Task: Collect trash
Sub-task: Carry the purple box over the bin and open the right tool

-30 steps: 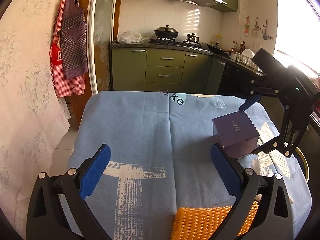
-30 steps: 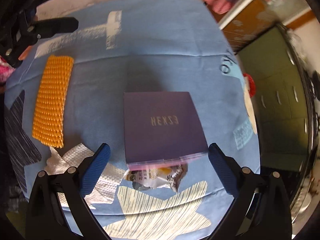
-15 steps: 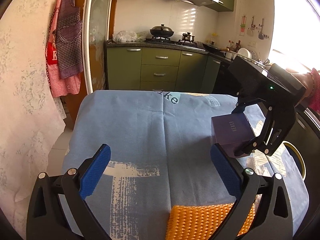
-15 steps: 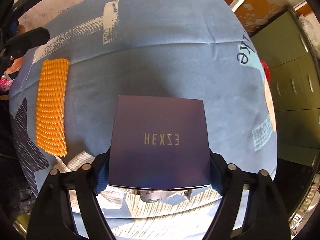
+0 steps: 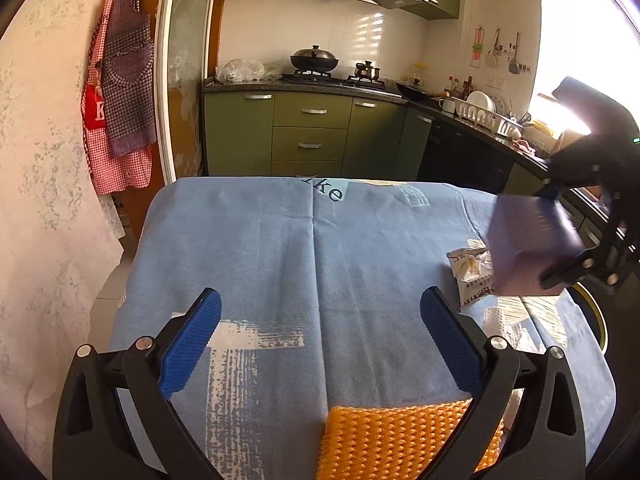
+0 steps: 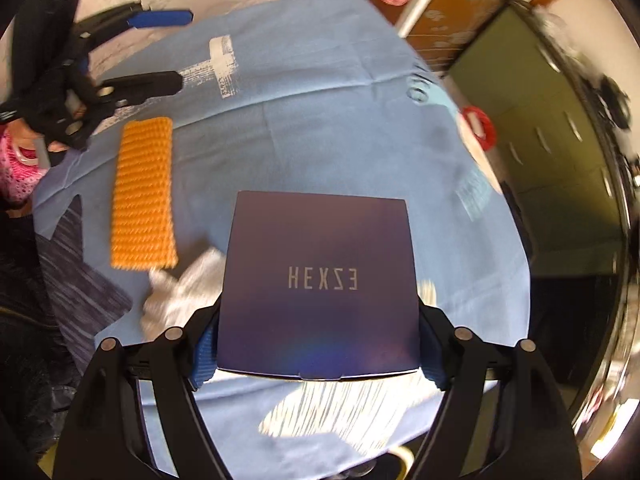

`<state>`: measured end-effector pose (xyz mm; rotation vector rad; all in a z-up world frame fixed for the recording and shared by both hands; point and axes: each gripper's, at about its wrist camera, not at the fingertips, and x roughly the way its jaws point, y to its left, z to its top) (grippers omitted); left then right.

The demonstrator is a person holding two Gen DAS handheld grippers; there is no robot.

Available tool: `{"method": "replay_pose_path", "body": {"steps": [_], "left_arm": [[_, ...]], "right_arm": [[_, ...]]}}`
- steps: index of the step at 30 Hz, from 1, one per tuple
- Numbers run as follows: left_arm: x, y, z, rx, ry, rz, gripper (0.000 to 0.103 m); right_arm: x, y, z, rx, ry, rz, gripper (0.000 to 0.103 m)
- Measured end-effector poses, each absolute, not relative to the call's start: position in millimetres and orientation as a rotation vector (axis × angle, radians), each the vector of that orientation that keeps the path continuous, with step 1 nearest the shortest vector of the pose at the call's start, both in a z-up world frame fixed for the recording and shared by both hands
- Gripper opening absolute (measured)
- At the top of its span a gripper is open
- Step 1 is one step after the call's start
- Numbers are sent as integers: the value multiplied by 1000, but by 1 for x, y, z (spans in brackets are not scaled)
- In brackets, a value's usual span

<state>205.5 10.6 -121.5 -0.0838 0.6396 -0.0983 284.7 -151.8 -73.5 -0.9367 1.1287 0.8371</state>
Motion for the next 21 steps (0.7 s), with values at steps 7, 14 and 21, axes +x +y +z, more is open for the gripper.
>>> {"method": "replay_pose_path", "body": {"steps": [7, 14, 21], "left_arm": [[203, 0, -122, -70, 638, -141, 98], [196, -10, -119, -56, 611, -177, 98], [195, -15, -118, -38, 601, -183, 98]], "right_arm": [[248, -266, -51, -719, 1141, 574, 74], [211, -397, -79, -476, 1207, 278, 74], [196, -463, -122, -328, 1235, 79, 75]]}}
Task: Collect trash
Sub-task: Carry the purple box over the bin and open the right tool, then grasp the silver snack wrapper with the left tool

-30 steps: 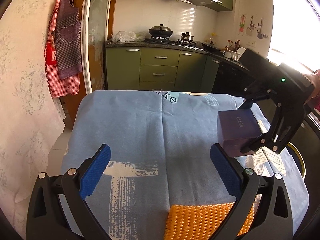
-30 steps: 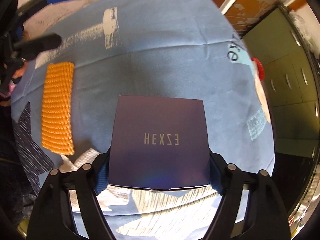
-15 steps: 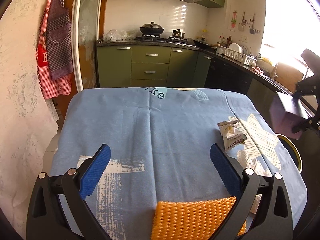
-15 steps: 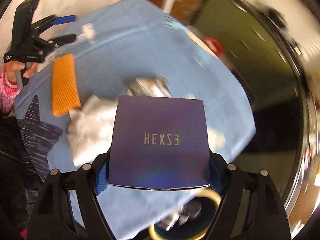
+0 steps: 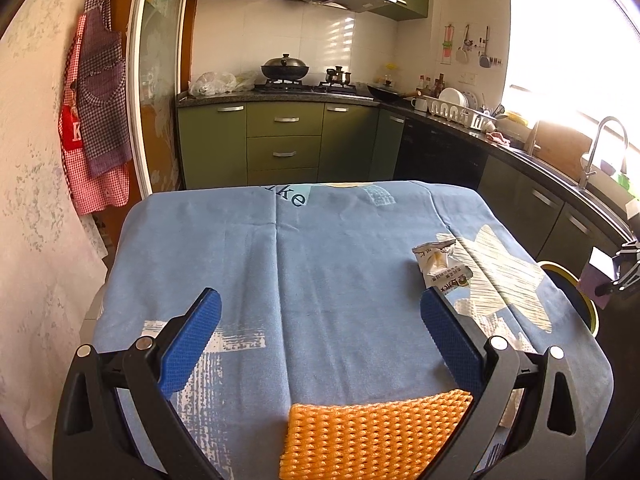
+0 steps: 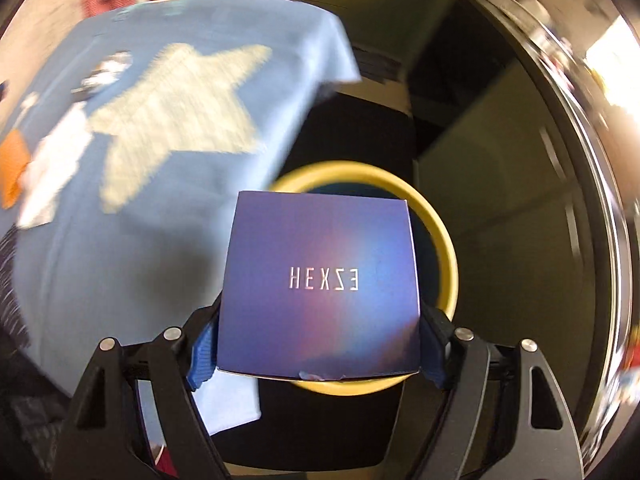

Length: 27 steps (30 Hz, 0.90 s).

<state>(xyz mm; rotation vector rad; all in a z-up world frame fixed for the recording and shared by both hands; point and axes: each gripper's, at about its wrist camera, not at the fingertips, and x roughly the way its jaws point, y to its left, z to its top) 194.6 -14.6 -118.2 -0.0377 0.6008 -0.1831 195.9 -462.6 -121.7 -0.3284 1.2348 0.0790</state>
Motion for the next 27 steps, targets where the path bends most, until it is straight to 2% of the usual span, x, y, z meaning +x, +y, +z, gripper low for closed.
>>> {"method": "replay_pose_path", "body": {"steps": [2, 6, 16, 27], "left_arm": [[194, -17, -119, -35, 601, -188, 98], [195, -19, -120, -26, 606, -197, 98], [197, -38, -124, 6, 643, -265, 98], [241, -97, -111, 12, 907, -411, 98]], "right_arm": [[197, -480, -131, -306, 1209, -22, 79], [183, -499, -124, -139, 1128, -94, 79], [119, -444, -105, 52, 980, -42, 86], [101, -403, -135, 78, 1000, -26, 86]]}}
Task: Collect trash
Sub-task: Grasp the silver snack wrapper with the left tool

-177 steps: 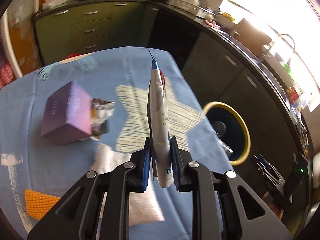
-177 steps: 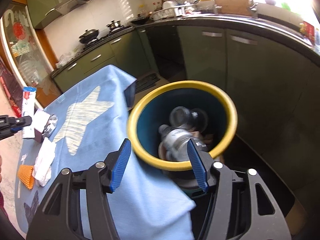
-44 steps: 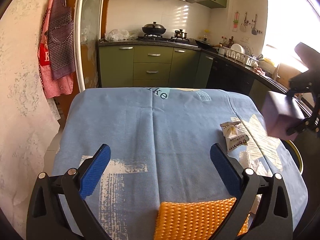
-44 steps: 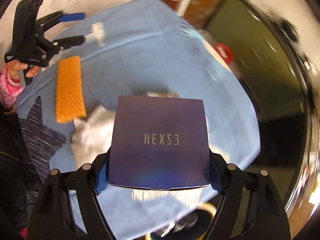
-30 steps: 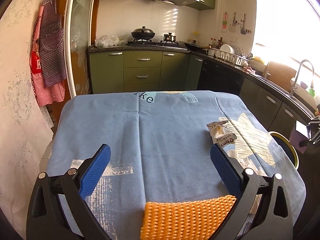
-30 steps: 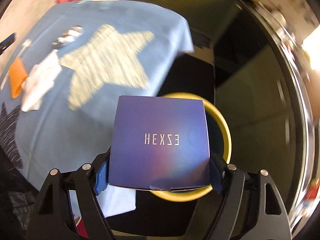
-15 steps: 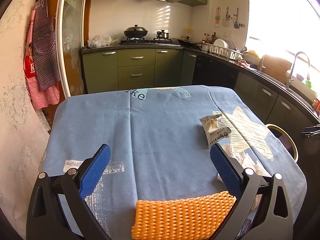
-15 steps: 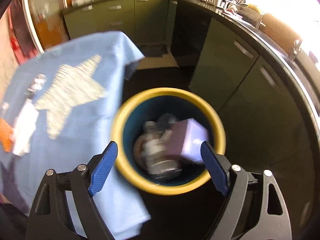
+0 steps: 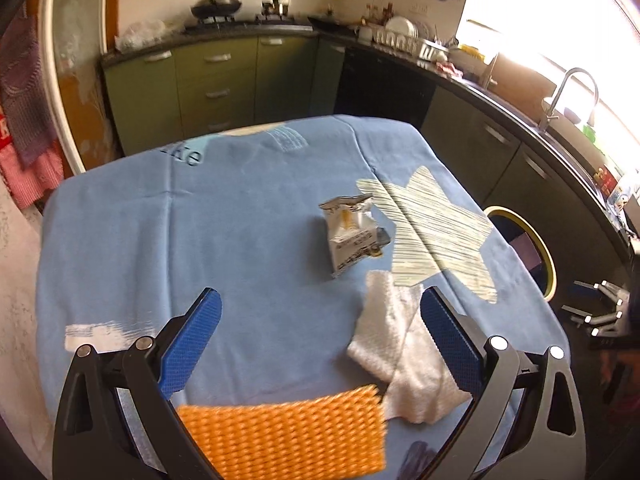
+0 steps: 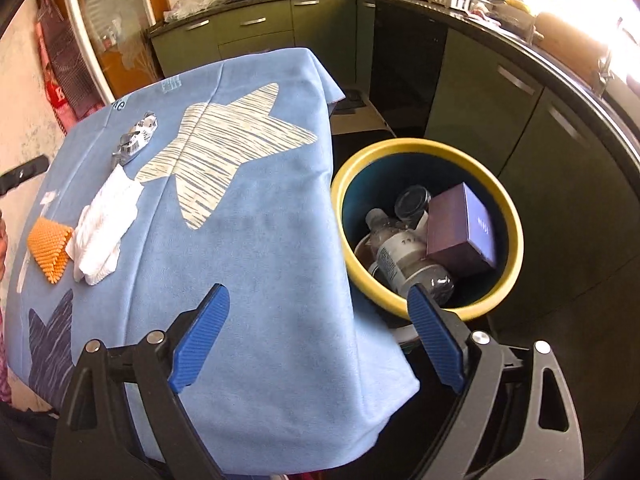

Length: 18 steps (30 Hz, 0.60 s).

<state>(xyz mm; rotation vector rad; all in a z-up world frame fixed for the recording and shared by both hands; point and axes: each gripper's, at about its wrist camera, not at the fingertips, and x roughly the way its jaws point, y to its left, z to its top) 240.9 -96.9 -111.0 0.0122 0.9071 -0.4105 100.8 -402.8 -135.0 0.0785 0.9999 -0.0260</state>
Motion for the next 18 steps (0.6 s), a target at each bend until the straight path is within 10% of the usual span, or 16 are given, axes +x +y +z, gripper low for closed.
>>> {"method": "replay_pose_path", "body": {"steps": [18], "left_arm": [[352, -186, -155, 54, 1315, -399, 96]], "right_arm": [[92, -416, -144, 152, 967, 2, 86]]}}
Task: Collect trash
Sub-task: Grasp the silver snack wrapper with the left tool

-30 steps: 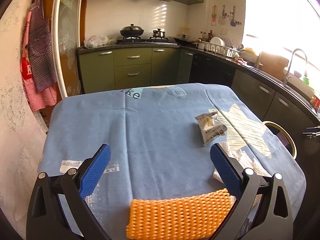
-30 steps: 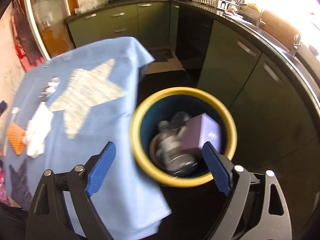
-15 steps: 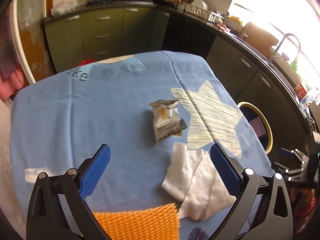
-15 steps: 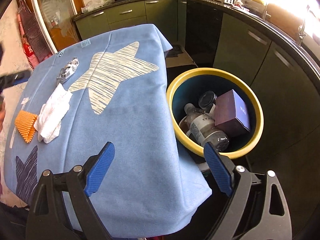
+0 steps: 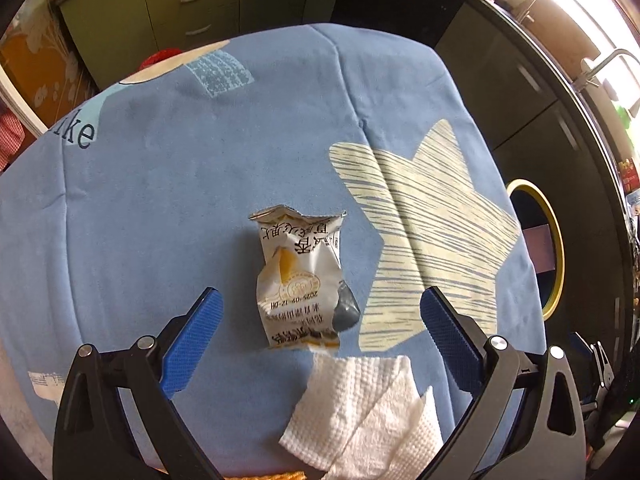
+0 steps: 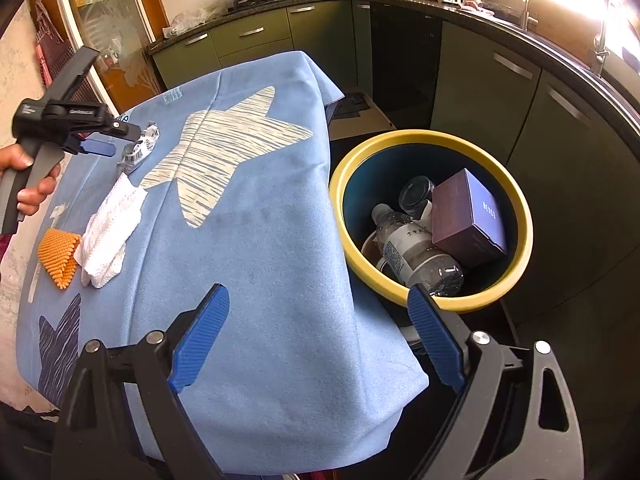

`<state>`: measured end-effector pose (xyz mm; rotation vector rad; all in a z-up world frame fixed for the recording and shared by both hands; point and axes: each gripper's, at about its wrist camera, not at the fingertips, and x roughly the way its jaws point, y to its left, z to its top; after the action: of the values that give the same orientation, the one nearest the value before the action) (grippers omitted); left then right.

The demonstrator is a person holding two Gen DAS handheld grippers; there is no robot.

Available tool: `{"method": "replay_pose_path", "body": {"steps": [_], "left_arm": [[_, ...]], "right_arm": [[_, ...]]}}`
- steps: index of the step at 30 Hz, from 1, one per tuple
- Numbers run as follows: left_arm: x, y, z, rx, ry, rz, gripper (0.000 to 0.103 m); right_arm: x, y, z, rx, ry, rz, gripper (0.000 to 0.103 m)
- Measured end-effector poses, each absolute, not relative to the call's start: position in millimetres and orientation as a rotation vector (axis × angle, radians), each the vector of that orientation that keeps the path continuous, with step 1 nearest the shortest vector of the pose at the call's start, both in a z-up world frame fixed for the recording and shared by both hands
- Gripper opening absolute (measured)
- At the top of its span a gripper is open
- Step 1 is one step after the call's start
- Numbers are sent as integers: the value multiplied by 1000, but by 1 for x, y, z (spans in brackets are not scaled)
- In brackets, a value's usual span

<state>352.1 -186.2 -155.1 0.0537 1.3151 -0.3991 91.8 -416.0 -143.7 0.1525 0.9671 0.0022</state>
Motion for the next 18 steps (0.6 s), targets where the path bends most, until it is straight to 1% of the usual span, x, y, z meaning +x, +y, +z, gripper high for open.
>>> {"method": "replay_pose_path", "body": {"steps": [1, 3, 4, 6, 7, 9, 14, 18], "left_arm": [[354, -188, -157, 63, 1318, -390, 94], [357, -193, -161, 93, 1325, -377, 83], [359, -195, -163, 100, 1329, -375, 80], [362, -198, -167, 112, 1344, -359, 69], [362, -199, -168, 117, 1349, -357, 66], [363, -201, -171, 135, 1356, -350, 57], [363, -204, -172, 164, 1353, -325, 47], [362, -208, -169, 179, 1346, -323, 45]], "right_arm": [[92, -417, -144, 154, 967, 3, 86], [92, -417, -145, 155, 966, 6, 86], [92, -418, -146, 156, 967, 6, 86], [93, -418, -147, 156, 969, 8, 86], [93, -419, -147, 158, 969, 9, 86], [93, -420, -148, 162, 969, 11, 86], [92, -424, -149, 173, 965, 10, 86], [92, -427, -151, 181, 964, 10, 86]]}}
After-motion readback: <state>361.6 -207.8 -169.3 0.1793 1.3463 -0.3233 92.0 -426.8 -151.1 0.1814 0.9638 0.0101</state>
